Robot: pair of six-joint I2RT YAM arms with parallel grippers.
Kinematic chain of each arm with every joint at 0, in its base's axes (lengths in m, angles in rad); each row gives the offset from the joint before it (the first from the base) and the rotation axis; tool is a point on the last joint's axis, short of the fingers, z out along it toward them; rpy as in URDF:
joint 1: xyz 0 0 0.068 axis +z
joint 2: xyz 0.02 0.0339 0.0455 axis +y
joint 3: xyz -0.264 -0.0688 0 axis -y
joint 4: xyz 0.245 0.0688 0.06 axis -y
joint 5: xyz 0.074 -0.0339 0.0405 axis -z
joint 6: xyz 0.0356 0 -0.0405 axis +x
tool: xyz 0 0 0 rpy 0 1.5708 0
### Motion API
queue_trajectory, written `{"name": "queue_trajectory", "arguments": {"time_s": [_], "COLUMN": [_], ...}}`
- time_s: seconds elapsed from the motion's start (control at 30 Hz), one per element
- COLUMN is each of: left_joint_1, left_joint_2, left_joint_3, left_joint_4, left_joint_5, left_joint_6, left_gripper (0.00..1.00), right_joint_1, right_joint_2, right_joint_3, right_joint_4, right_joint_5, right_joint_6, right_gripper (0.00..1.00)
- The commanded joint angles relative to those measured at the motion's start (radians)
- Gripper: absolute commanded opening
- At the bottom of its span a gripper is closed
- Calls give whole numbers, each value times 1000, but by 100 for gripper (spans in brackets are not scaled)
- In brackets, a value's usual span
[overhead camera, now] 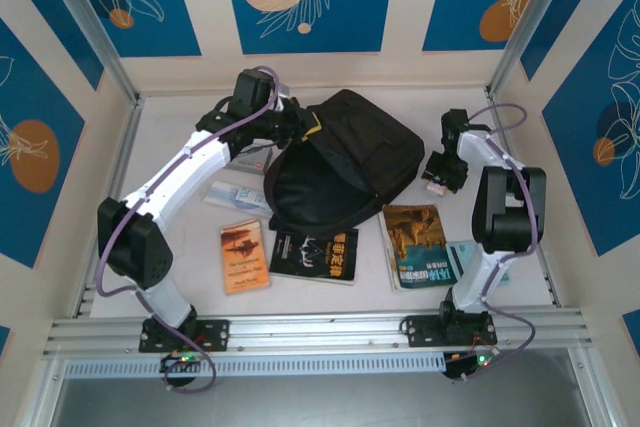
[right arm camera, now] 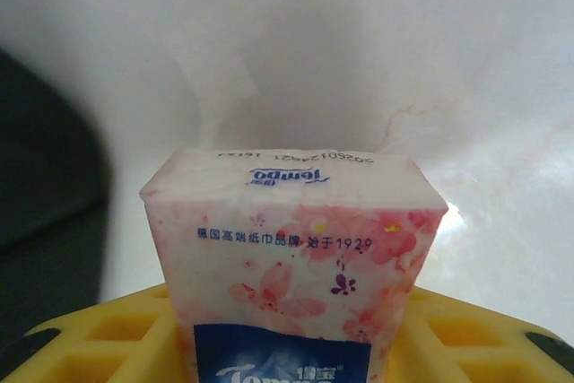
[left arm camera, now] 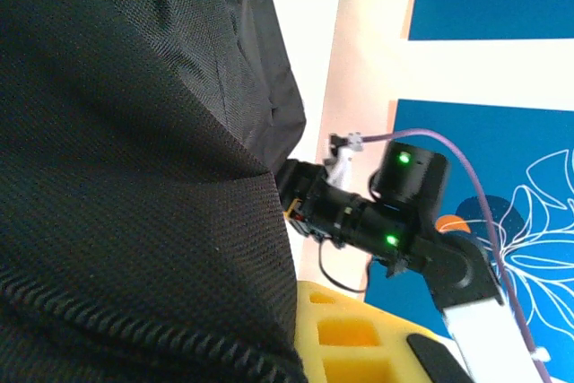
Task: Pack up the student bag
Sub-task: Pick up the personal item from the middle-right of the table, then place the personal item in the student bag.
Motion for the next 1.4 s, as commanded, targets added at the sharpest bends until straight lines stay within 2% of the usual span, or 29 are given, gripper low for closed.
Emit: {"name": "queue_trajectory", "arguments": {"time_s": [0.0, 0.1, 0.23, 0.37, 0.43, 0.5, 0.6, 0.7, 0.83, 0.97, 1.1, 1.13, 1.23, 1.3, 1.37], "left_joint_1": [11, 18, 21, 20, 20, 20, 21, 21, 21, 21, 21, 21, 21, 21, 21], "left_joint_2": [13, 23, 32, 31, 29, 28, 28, 26, 17, 2, -10, -14, -15, -14, -10], "left_joint_3": [18, 16, 28, 24, 17, 9, 4, 0, 0, -5, -6, -7, -13, -11, -8], "left_joint_4": [3, -5, -6, -15, -14, -14, -16, -18, -35, -46, -51, -53, -53, -50, -47], "left_joint_5": [25, 23, 24, 19, 19, 20, 19, 20, 13, 5, 0, -1, -3, -1, -1], "left_joint_6": [21, 18, 11, 12, 11, 12, 11, 9, 18, 22, 25, 28, 27, 27, 24], "left_gripper": [0, 0, 0, 0, 0, 0, 0, 0, 0, 0, 0, 0, 0, 0, 0], "right_joint_1": [56, 142, 324, 515, 561, 658, 843, 964, 1018, 1055, 1011, 998, 963, 958, 969], "right_joint_2": [-136, -272, -475, -675, -740, -792, -798, -740, -582, -393, -268, -239, -166, -153, -173], "right_joint_3": [32, 14, -36, -105, -126, -142, -135, -121, -35, 66, 104, 122, 161, 175, 166], "right_joint_4": [-48, -64, -12, 66, 92, 135, 143, 166, 133, 67, 82, 77, 82, 102, 135], "right_joint_5": [87, 112, 111, 24, -116, -200, -156, -162, -159, 38, 222, 259, 359, 375, 352], "right_joint_6": [70, 126, 82, -28, -55, -131, -237, -327, -397, -503, -523, -518, -511, -518, -541], "right_gripper": [50, 50, 47, 44, 44, 44, 43, 44, 45, 45, 44, 47, 67, 75, 80]}}
